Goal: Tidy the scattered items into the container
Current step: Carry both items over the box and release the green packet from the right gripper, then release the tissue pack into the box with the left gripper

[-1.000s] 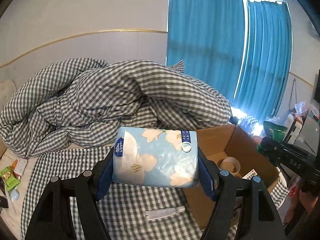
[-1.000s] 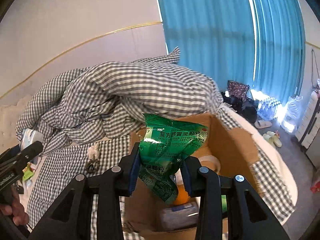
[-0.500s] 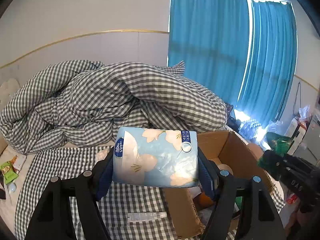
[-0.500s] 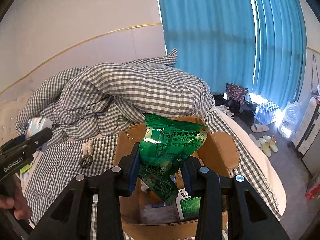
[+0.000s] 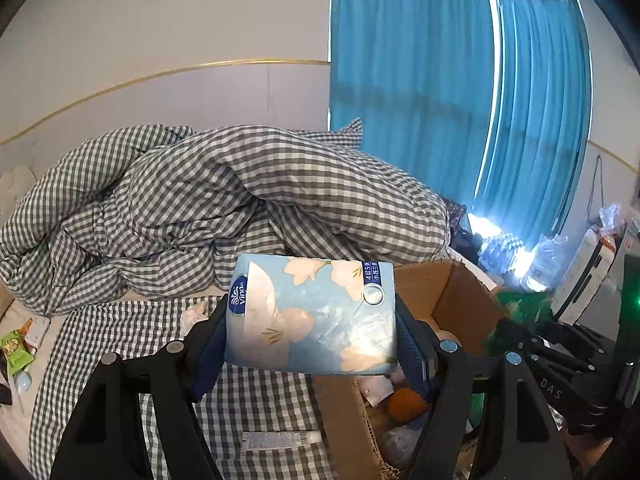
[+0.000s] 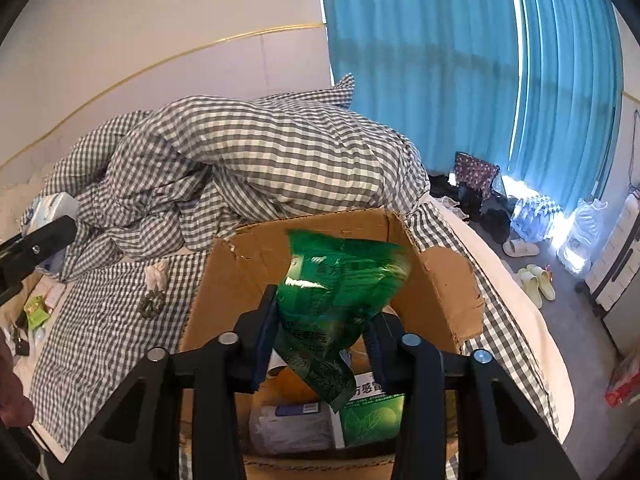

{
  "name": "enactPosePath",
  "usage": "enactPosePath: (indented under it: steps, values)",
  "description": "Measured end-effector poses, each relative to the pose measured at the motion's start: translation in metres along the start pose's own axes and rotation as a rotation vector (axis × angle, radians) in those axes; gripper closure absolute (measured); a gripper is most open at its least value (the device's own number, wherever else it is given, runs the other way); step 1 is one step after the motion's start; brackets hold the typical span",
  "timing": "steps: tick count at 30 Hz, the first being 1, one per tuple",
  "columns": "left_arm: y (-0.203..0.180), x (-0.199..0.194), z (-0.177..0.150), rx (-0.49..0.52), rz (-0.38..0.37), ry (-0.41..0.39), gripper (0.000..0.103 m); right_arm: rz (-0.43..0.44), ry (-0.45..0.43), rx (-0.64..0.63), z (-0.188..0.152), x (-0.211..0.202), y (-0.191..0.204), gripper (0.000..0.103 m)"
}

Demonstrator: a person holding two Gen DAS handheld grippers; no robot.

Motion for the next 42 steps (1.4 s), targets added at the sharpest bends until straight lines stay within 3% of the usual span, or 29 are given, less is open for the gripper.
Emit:
enactPosePath:
  steps: [3,4,10,13,25,28,33,42]
  values:
    - [-0.003,0.004,0.0,0.003,0.001,0.005,0.029,-0.049,-0.036,0.004,0.002,-0.004,-0.01,0.009]
    - [-0.004,0.005,0.0,0.002,-0.002,0.006,0.029,-0.075,-0.054,0.002,0.003,-0.008,-0.014,0.007]
    - [-0.021,0.012,-0.002,0.022,-0.025,0.017,0.029,-0.134,-0.124,0.028,0.01,-0.031,-0.043,0.005]
    - [-0.034,0.018,-0.004,0.041,-0.036,0.025,0.029,-0.147,-0.127,0.067,0.01,-0.038,-0.059,0.001]
    - [-0.096,0.05,-0.017,0.119,-0.091,0.089,0.026,-0.191,-0.131,0.126,0.001,-0.057,-0.111,0.001]
    - [-0.097,0.051,-0.016,0.104,-0.097,0.095,0.024,-0.198,-0.138,0.132,0.002,-0.06,-0.118,0.001]
    - [-0.093,0.043,-0.008,0.099,-0.105,0.077,0.006,-0.197,-0.144,0.167,0.003,-0.062,-0.123,0.0]
    - [-0.058,0.013,0.007,0.067,-0.091,0.028,0.0,-0.169,-0.157,0.143,0.007,-0.074,-0.094,0.0]
Point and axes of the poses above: each gripper's, at about its wrist camera, not at the fingertips, and x roughly the way its jaws point, y to its left, z to its top, the point moved 10 cm from there along x, roughly the way its jaws point, and after that the axes turned 2 degrees about -x, right-handed, at the moved point
